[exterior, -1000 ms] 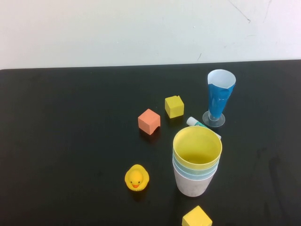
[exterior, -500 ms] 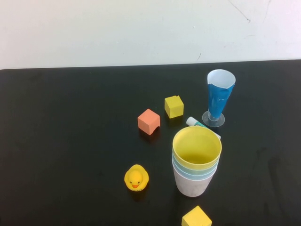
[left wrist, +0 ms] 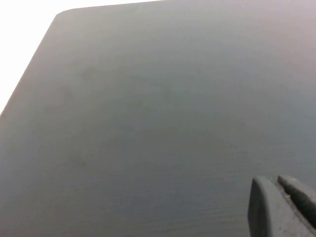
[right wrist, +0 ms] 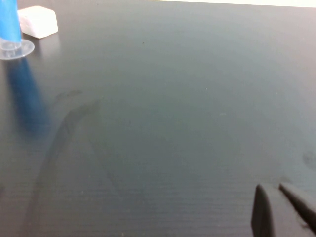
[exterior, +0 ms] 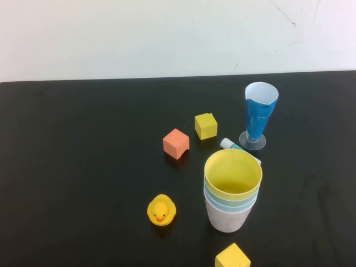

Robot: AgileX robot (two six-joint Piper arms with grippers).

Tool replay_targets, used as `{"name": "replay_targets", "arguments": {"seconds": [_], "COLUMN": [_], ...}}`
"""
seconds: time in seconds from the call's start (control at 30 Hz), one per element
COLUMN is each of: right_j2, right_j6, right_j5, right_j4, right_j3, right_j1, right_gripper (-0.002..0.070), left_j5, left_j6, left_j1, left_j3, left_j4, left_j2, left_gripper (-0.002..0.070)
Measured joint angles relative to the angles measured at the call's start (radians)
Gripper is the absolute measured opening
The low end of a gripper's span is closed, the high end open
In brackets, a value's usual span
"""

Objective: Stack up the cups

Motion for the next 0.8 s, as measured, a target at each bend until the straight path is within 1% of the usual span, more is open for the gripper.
{"name": "replay_targets", "arguments": {"seconds": [0.1, 0.27, 0.37, 0.8], "right_j2": [0.0, 0.0, 0.0, 0.0], "right_j6": [0.001, 0.002, 0.002, 0.002], "right_j5": [0.0, 0.0, 0.0, 0.002], "right_j4": [0.0, 0.0, 0.0, 0.0], "right_j3": [0.0, 0.0, 0.0, 0.0], "right_j1": [0.0, 0.0, 0.0, 0.0], "right_gripper": [-0.0001, -0.0001, -0.0001, -0.0001], "left_j5": [0.002, 0.003, 0.004, 0.004], "left_j6": [0.013, 0.05, 0.052, 0.052], "left_j1": [0.023, 0.097, 0.12, 0.124], "left_j3": [0.0, 0.0, 0.0, 0.0], "left_j4": [0.0, 0.002, 0.002, 0.002], "left_j2": [0.0, 0.0, 0.0, 0.0], "left_gripper": [-0.0002, -0.0002, -0.0002, -0.0002]}}
